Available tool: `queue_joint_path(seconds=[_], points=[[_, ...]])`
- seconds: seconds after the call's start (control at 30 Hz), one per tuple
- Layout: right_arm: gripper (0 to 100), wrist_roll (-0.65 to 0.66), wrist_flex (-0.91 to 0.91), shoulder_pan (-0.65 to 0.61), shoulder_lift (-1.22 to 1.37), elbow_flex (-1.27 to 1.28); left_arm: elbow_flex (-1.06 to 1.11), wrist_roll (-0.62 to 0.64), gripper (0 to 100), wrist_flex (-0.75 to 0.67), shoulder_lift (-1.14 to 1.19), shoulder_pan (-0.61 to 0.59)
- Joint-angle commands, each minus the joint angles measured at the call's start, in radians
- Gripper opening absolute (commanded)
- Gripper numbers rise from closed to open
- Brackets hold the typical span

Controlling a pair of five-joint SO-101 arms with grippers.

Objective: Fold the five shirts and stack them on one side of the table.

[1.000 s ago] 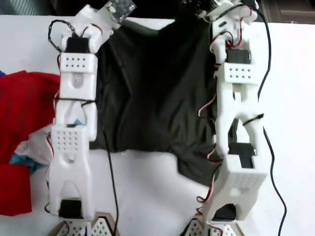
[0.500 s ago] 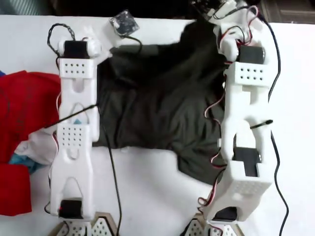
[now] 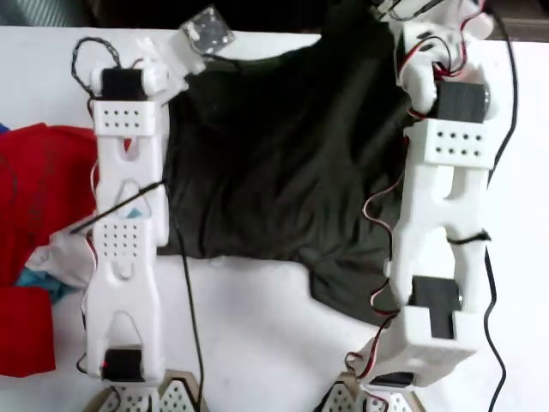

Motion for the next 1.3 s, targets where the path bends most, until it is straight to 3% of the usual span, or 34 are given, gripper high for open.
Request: queue_joint_path(seconds=[0.0, 0.17, 0.3, 0.4, 0.57, 0.77, 0.93, 1.27], points=[[1.9, -0.003, -0.050, 0.010, -0.097, -0.068, -0.037, 0.002, 5, -0.018, -0.108, -0.018], [1.9, -0.003, -0.051, 0.007, -0.177, -0.089, -0.035, 0.186, 9, -0.003, -0.194, -0.030], [1.9, -0.003, -0.045, 0.004, -0.232, -0.081, -0.037, 0.198, 8, 0.068, -0.255, -0.008], [1.9, -0.003, -0.027, 0.005, -0.249, -0.081, -0.038, 0.195, 2, 0.117, -0.278, 0.005], [1.9, -0.003, 0.054, 0.002, -0.289, -0.087, -0.038, 0.198, 2, 0.232, -0.312, 0.025], [1.9, -0.003, 0.062, 0.001, -0.375, -0.081, 0.003, 0.195, 2, 0.241, -0.386, 0.013], [1.9, 0.005, 0.091, -0.019, -0.401, -0.081, 0.285, 0.192, 2, 0.241, -0.541, 0.012], [1.9, 0.005, 0.381, -0.070, -0.450, -0.081, 1.177, 0.064, 2, 0.235, -1.007, 0.016]])
